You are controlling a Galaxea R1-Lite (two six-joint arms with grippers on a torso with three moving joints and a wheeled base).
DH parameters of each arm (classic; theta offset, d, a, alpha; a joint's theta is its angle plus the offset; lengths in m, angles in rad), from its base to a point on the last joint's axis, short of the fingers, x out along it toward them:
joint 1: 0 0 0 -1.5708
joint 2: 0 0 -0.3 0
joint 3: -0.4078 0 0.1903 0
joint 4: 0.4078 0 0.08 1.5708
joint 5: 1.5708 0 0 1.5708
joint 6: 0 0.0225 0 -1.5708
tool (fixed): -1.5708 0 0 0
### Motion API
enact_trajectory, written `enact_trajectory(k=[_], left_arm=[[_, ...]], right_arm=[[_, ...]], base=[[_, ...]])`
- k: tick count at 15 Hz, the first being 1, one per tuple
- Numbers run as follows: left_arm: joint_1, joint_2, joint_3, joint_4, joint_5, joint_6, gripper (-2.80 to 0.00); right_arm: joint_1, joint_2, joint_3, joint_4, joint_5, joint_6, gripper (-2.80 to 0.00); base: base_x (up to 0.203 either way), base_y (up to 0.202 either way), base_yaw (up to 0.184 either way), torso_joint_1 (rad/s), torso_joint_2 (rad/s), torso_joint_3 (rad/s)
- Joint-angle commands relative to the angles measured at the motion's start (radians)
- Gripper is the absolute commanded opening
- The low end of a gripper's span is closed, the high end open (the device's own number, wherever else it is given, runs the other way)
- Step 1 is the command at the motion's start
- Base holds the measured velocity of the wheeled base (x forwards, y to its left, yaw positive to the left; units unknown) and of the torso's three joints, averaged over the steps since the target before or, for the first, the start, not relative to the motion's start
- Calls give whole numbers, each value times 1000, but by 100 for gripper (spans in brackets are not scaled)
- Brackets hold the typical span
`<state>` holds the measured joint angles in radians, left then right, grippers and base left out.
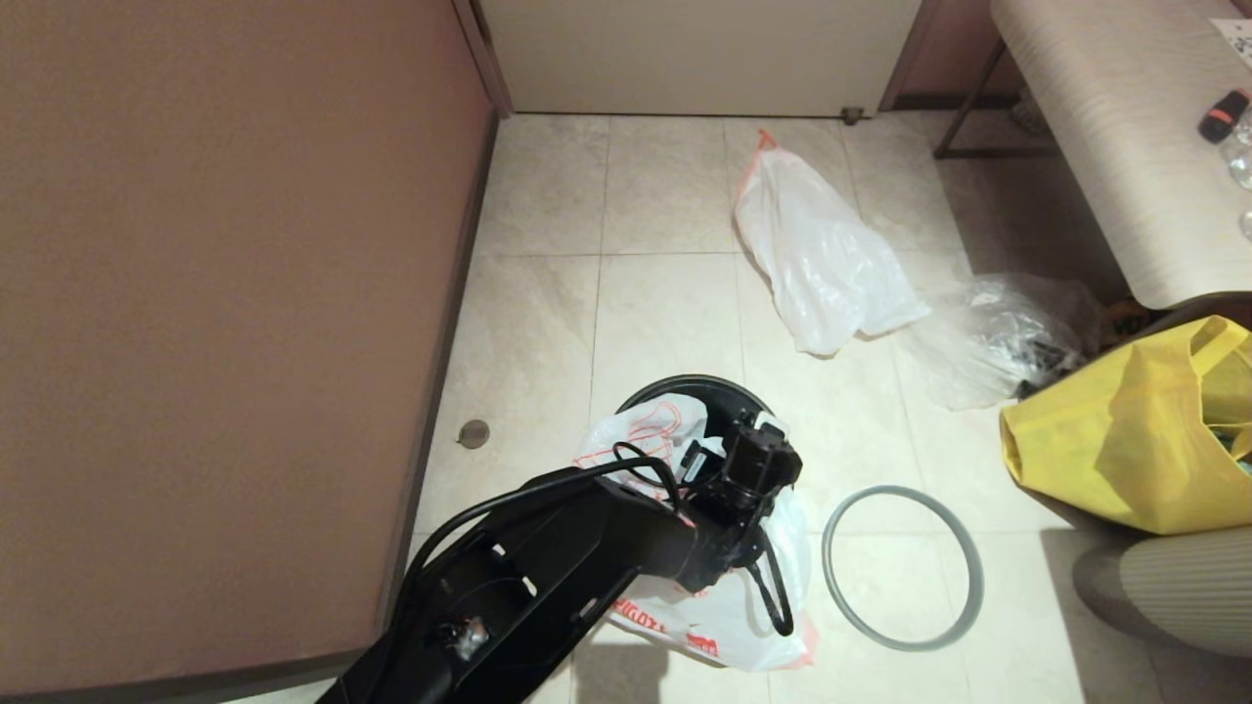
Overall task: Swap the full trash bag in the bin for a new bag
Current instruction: Put the new garbage bag on the trash can
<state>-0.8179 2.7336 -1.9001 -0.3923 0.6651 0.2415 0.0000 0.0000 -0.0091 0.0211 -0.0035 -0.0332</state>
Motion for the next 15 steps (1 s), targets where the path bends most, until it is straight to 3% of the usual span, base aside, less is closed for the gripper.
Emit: enact_trajectory(k=[1,7,8,15], left_arm=[[0,-47,47,-3,11,0,0],[-4,-194,181,-4,19,-100,0],[-12,-222,206,-4,18,-109,-280],[-35,-359,381,3,21,-200,-280]], right_arm=[[0,2,0,0,0,-1,-280],[0,2,0,0,0,-1,-280],[0,2,0,0,0,-1,-280],[0,2,0,0,-1,-1,-280]], base=[[0,0,0,0,0,0],[0,0,0,0,0,0],[0,0,0,0,0,0],[0,0,0,0,0,0]])
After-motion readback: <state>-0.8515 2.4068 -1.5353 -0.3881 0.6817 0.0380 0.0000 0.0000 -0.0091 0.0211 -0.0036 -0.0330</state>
